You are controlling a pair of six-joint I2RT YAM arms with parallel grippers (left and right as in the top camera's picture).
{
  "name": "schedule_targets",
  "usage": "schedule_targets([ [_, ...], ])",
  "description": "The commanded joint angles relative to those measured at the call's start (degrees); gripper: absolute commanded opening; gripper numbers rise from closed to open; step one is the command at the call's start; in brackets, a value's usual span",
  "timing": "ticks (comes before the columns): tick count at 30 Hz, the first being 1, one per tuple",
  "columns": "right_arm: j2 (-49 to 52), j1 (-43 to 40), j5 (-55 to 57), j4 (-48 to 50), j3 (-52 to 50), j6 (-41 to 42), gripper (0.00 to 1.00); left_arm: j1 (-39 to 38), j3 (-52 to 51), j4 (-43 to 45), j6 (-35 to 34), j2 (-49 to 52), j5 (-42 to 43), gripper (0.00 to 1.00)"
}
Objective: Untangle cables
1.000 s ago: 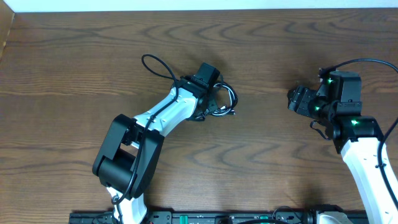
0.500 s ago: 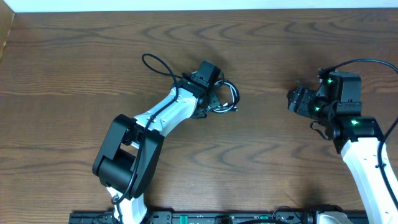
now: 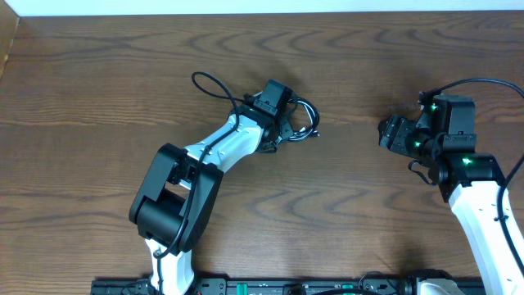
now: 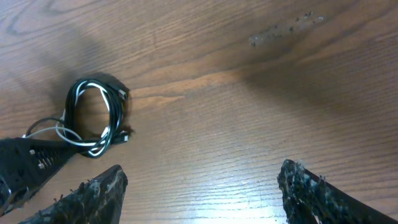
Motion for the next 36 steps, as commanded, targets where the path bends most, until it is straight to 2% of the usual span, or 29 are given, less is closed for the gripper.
schedule_targets([
  [1,0.37,-0.11,-0.2,-0.04,0.46,-0.72,0.75,-0.02,0.07,-0.61,0.48,2.56,-0.13,0.11],
  [9,0.37,-0.11,-0.2,-1.33,0.46,-0.72,0.75,-0.02,0.07,-0.35,2.99,2.56,1.66,0.08],
  [15,0.37,-0.11,-5.09,0.46,0.46,-2.54,0.73,0.0,1.11,0.9,15.96,0.57,10.38,0.07],
  [22,0.37,0.13,-16.37,5.88,0.46,-6.27,0.73,-0.02,1.49,1.4,30.75,-9.53,19.45,0.08],
  [26,0.37,1.6,-21.03,9.64,0.48,-6.75,0.73,0.0,1.49,1.99,32.24,-15.39,23.74,0.08],
  [32,0.39,4.61,-23.5,14.84,0.48,-6.32,0.74,0.07,1.49,3.08,32.24,-21.05,24.63,0.08],
  [34,0.39,5.25,-20.76,15.06,0.48,-4.04,0.73,0.26,1.49,3.41,32.17,-21.42,23.02,0.07],
  [36,0.39,5.51,-16.94,14.49,0.46,-1.62,0.72,0.26,1.46,3.21,32.17,-20.92,17.94,0.08],
])
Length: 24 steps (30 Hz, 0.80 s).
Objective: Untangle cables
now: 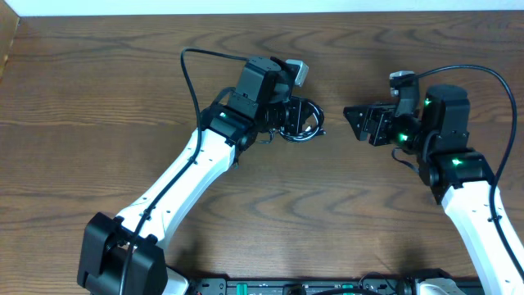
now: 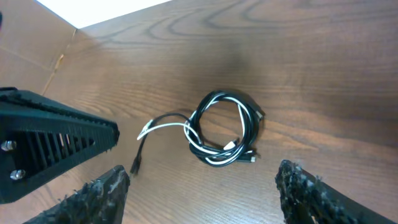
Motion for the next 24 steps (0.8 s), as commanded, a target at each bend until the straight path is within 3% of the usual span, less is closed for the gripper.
schedule_targets([
  [1,0.39,0.55,4.7,-0.63,0.5,3.58,0.71,0.24,0.96,-0.26,1.36,0.85,-6.64,0.08],
  [3,0.39,0.37,7.21,-1.16,0.48,4.09,0.71,0.42,0.96,0.74,1.49,2.34,-11.87,0.08],
  [5,0.39,-0.04,8.5,-1.57,0.48,4.07,0.72,1.11,0.96,2.64,4.76,4.44,-15.08,0.17],
  [8,0.39,-0.9,8.76,-2.21,0.48,4.0,0.73,2.82,0.98,6.23,10.27,8.59,-14.95,0.5],
  [9,0.39,-1.18,8.76,-2.58,0.48,4.0,0.72,3.32,1.14,7.1,11.85,10.03,-14.1,0.55],
  [12,0.39,-1.36,8.74,-3.19,0.48,3.8,0.73,4.72,4.39,5.9,16.13,14.88,-11.5,0.59],
  [19,0.39,-1.33,8.72,-5.01,0.48,3.8,0.73,5.14,21.77,-11.1,27.47,25.11,-11.15,0.59],
  [24,0.39,-1.33,8.72,-5.97,0.48,3.8,0.73,5.18,25.03,-12.61,30.84,29.2,-12.2,0.59],
])
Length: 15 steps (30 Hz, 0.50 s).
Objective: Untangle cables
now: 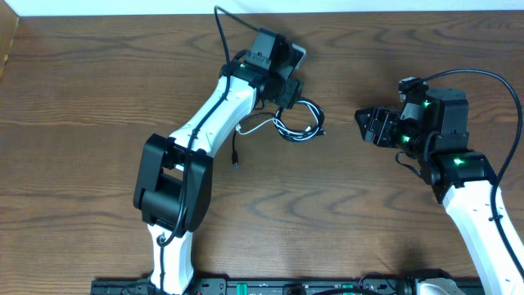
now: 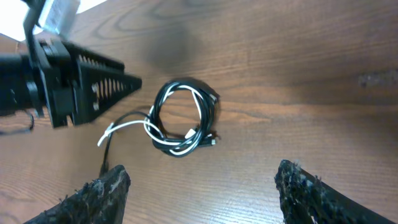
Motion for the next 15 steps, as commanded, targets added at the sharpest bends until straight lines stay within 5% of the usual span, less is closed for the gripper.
schedule_targets([
  [1,0.24,-0.09,0.33,-0.66,0.48,0.7,0.73,0.04,1.55,-0.81,5.49,3.08,-1.36,0.59],
  [15,0.24,-0.09,0.35,-1.33,0.48,0.02,0.73,0.22,1.53,-0.68,7.76,9.03,-2.93,0.53],
])
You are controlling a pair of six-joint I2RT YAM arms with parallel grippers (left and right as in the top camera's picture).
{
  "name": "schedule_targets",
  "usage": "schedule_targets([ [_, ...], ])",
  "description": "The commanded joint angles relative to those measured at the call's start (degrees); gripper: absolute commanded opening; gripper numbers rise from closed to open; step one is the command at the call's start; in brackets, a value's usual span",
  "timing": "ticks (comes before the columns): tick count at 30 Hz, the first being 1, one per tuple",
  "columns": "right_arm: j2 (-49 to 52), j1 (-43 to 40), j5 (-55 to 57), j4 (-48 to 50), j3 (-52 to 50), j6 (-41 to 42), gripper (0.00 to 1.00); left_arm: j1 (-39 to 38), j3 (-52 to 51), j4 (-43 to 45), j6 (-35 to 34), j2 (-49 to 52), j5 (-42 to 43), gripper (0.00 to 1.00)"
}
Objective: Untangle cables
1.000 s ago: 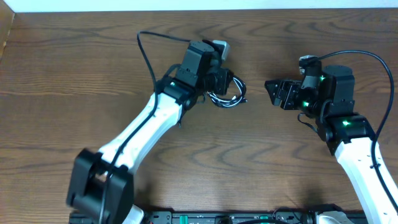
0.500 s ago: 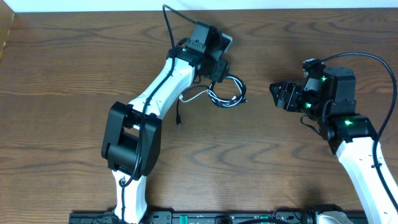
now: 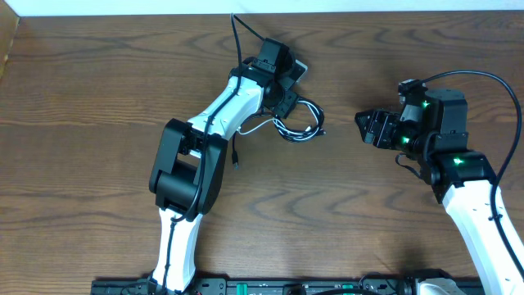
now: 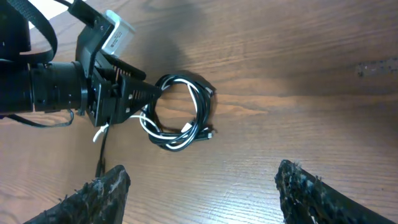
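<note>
A coil of black and white cables (image 3: 300, 123) lies on the wooden table, with a loose tail (image 3: 246, 135) running left to a small plug. The right wrist view shows the same coil (image 4: 183, 112). My left gripper (image 3: 286, 100) comes from the far side and points down at the coil's far-left rim. In the right wrist view its tip (image 4: 152, 92) reaches that rim, but its jaws cannot be read. My right gripper (image 3: 366, 129) hangs to the right of the coil, open and empty, with both fingers (image 4: 102, 193) low in its own view.
The left arm (image 3: 217, 115) stretches diagonally from the front base across the table's middle. The right arm (image 3: 471, 197) occupies the right side. The table's back edge (image 3: 262, 11) runs just behind the left wrist.
The left gripper's tip is now closer to the coil, at its rim. The left elbow has shifted a little to the right. The coil and the right gripper stay where they were.
First my left gripper lay over the coil from the front left, the right gripper far right. Then the left gripper stood left of the coil, the tail stretched out left, and the right gripper nearer. Later the left gripper was behind the coil and the right had backed off.
</note>
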Motion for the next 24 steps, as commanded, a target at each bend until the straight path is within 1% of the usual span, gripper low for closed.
schedule_targets([
  [1,0.09,-0.09,0.11,-0.11,0.48,0.07,0.73,0.2,0.5,0.13,0.98,1.62,-0.74,0.53],
  [3,0.09,-0.09,0.11,-0.13,0.48,-0.13,0.73,0.2,0.46,0.22,0.98,2.12,-0.74,0.47],
  [5,0.09,-0.09,0.11,-0.15,0.48,-0.15,0.73,0.2,0.46,0.26,0.98,2.23,-0.74,0.37],
  [7,0.09,-0.09,0.13,-0.15,0.48,-0.17,0.73,0.17,0.46,0.17,0.96,2.23,-0.72,0.31],
  [22,0.09,-0.09,0.33,-0.24,0.46,-0.35,0.74,0.04,-0.09,0.24,0.94,4.24,-0.72,0.3],
  [24,0.09,-0.09,0.33,-0.28,0.46,-0.35,0.74,0.02,-0.09,0.24,0.94,4.44,-0.74,0.28],
])
